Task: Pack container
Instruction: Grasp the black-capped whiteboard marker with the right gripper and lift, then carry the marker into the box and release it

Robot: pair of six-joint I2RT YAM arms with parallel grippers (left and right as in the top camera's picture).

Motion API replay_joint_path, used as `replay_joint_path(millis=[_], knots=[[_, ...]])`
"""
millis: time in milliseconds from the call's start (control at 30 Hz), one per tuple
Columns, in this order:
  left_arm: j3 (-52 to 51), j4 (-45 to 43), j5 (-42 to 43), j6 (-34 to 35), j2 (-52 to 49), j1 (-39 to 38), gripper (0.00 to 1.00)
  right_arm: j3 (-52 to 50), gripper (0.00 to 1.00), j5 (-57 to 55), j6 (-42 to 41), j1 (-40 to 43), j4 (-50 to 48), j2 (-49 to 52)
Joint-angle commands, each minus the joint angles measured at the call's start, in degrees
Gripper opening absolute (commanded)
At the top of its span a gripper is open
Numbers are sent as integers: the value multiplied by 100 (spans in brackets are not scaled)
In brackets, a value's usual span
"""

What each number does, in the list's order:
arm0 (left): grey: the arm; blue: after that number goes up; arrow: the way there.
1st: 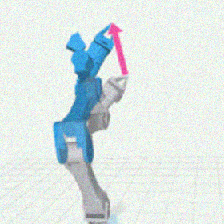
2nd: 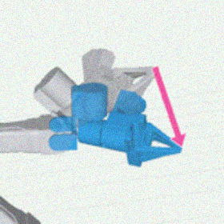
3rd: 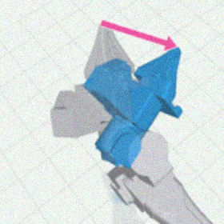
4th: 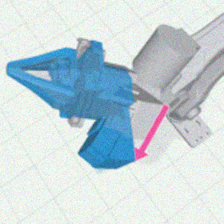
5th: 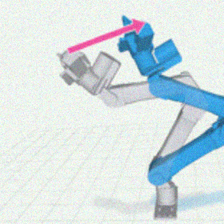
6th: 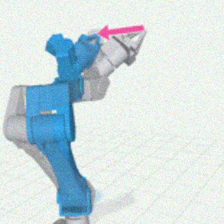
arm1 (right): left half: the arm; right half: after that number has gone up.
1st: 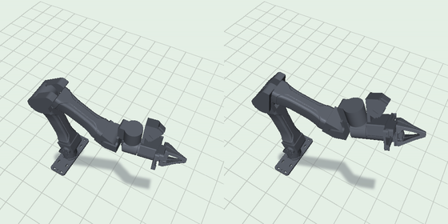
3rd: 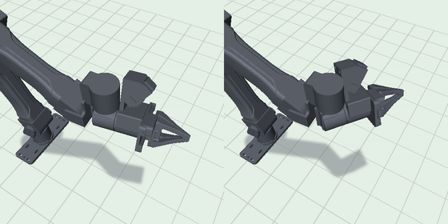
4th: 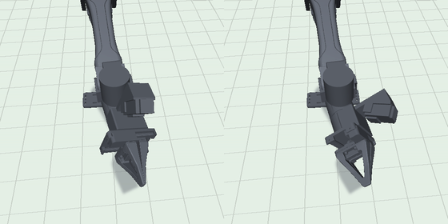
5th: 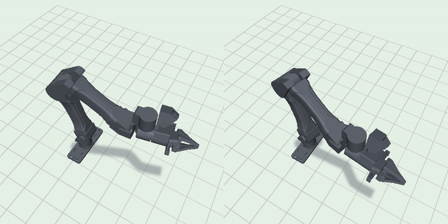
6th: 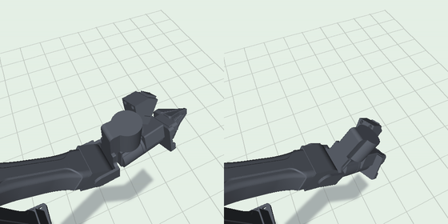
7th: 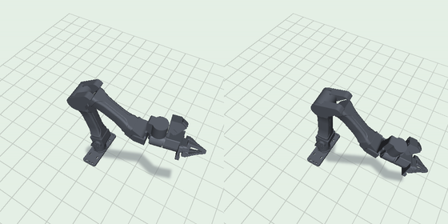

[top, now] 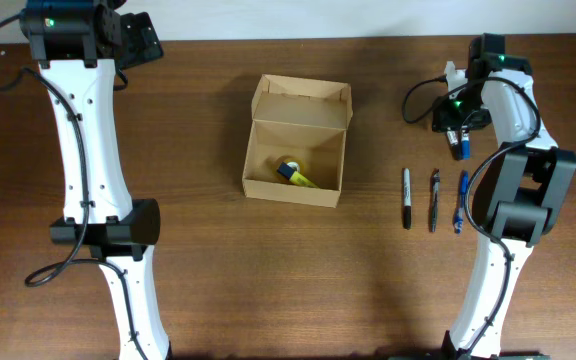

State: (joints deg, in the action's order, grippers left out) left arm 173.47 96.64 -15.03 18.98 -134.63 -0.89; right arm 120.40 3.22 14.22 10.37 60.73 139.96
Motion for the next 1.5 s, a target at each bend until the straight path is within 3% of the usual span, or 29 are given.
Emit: replay_joint_path(millis=[0,67,200,433,833,1167,1300,1467], knots=[[-17,2,-24,-87,50,20,100,-153,49,-66,33,15,-11,133],[-17,2,-24,-87,50,20,100,-164,43,-66,22,15,-4,133],[-17,2,-24,-87,50,20,100,-162,17,-70,-153,15,48,133],[-17,2,-24,-87,50,20,100,-162,4,-90,-382,11,188,133],[-17,2,-24,-87,50,20,100,450,4,415,-791,-223,678,-127],[-17,2,-24,-87,50,20,100,2957,4,540,-739,-1460,1829,-686],[-17,2,-24,-87,50,20,100,3842,4,511,-37,-2339,2238,-920],[-17,2,-24,-87,50,20,100,3987,4,-55,1113,-3250,2780,-1040]])
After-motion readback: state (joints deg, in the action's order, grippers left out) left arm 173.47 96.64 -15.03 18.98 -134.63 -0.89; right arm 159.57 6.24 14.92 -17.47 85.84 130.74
